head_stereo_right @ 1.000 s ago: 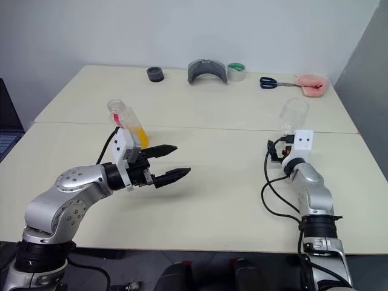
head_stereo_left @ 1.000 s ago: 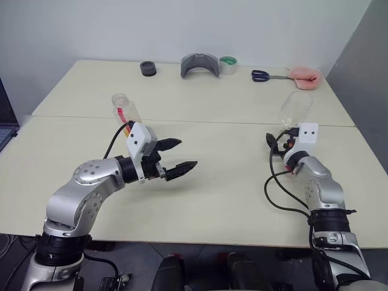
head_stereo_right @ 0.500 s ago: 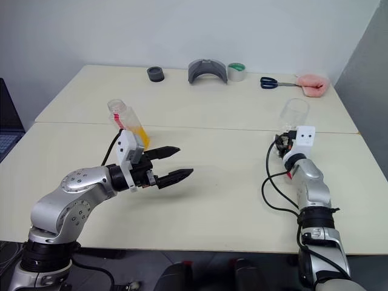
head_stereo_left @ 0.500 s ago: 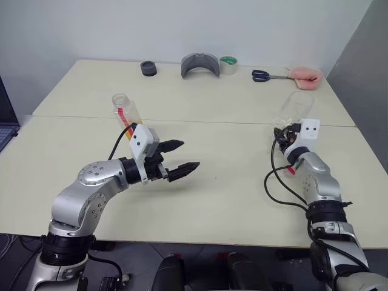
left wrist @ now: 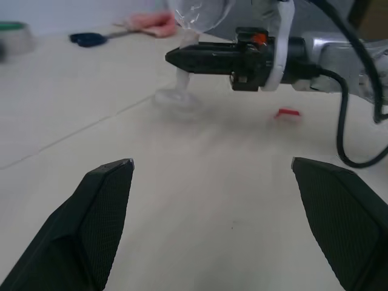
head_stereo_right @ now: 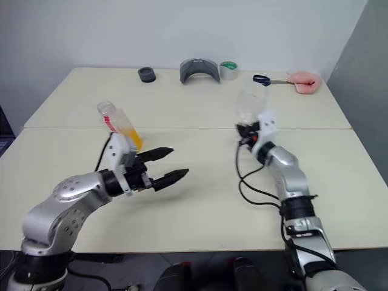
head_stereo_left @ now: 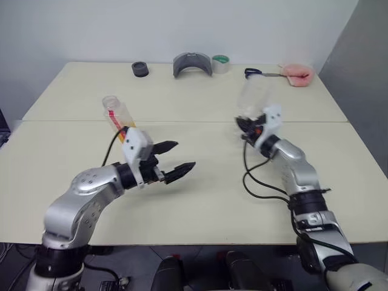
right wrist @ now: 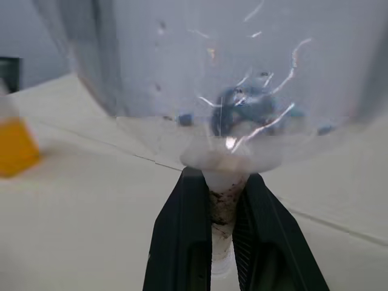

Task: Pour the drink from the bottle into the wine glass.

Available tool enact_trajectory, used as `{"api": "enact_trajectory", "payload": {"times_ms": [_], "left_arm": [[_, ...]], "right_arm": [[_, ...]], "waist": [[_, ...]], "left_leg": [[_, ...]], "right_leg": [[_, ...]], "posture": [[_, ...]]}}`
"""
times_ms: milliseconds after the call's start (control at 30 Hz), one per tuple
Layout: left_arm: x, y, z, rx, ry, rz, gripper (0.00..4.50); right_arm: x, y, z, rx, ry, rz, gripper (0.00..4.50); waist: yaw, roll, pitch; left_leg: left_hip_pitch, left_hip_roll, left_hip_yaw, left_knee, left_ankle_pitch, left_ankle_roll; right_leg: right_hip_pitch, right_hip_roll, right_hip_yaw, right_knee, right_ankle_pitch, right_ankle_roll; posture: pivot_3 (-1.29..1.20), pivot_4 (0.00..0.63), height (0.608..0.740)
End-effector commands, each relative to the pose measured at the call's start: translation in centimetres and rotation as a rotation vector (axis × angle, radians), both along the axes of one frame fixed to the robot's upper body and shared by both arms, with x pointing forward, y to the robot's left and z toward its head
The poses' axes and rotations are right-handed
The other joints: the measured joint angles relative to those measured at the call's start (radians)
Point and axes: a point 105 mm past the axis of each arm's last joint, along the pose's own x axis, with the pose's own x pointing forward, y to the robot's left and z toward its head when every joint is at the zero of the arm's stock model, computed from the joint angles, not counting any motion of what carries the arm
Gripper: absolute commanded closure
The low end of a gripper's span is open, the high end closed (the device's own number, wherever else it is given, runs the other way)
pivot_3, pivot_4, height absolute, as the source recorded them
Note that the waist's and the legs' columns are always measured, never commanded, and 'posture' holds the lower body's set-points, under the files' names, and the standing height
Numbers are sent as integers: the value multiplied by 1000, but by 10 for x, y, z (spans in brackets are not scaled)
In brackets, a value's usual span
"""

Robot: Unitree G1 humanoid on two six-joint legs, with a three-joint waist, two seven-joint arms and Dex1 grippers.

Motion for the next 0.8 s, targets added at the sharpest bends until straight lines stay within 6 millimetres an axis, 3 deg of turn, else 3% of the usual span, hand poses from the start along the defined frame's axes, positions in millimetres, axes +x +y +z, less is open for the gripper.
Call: {"api": "enact_trajectory", "payload": {"times_ms": [33, 200, 467, 600, 800], "left_arm": [[-24, 14, 1, 34, -29, 83, 0], [-42, 35, 2, 6, -53, 264, 0], [-57, 40, -7, -5, -50, 373, 0], [-57, 40, -8, -17, -52, 384, 0], [-51, 39, -9, -23, -44, 361, 0]], "right_arm": [[0, 23, 5, -68, -74, 72, 4340], [9, 35, -11, -132, -50, 91, 4340], [11, 39, -43, -142, 19, 127, 4340], [11, 35, -53, -160, 25, 127, 3057], [5, 30, -50, -118, 7, 149, 923]], "waist": [[0, 0, 0], [17, -4, 2], [16, -4, 2], [16, -4, 2], [14, -4, 2]], "left_leg": [[0, 0, 0, 0, 0, 0], [0, -1, -1, 1, 0, 0], [1, -1, 0, 1, 0, 0], [2, -1, 0, 1, 0, 0], [1, -1, 1, 1, 0, 0]], "right_leg": [[0, -1, 0, 0, 0, 0], [1, -4, -1, 0, -1, -1], [1, -2, -1, 0, -1, -1], [1, -2, -1, 0, -1, -1], [1, -1, -1, 0, -1, -1]], "posture": [[0, 150, 740], [0, 150, 740], [0, 150, 740], [0, 150, 740], [0, 150, 740]]}}
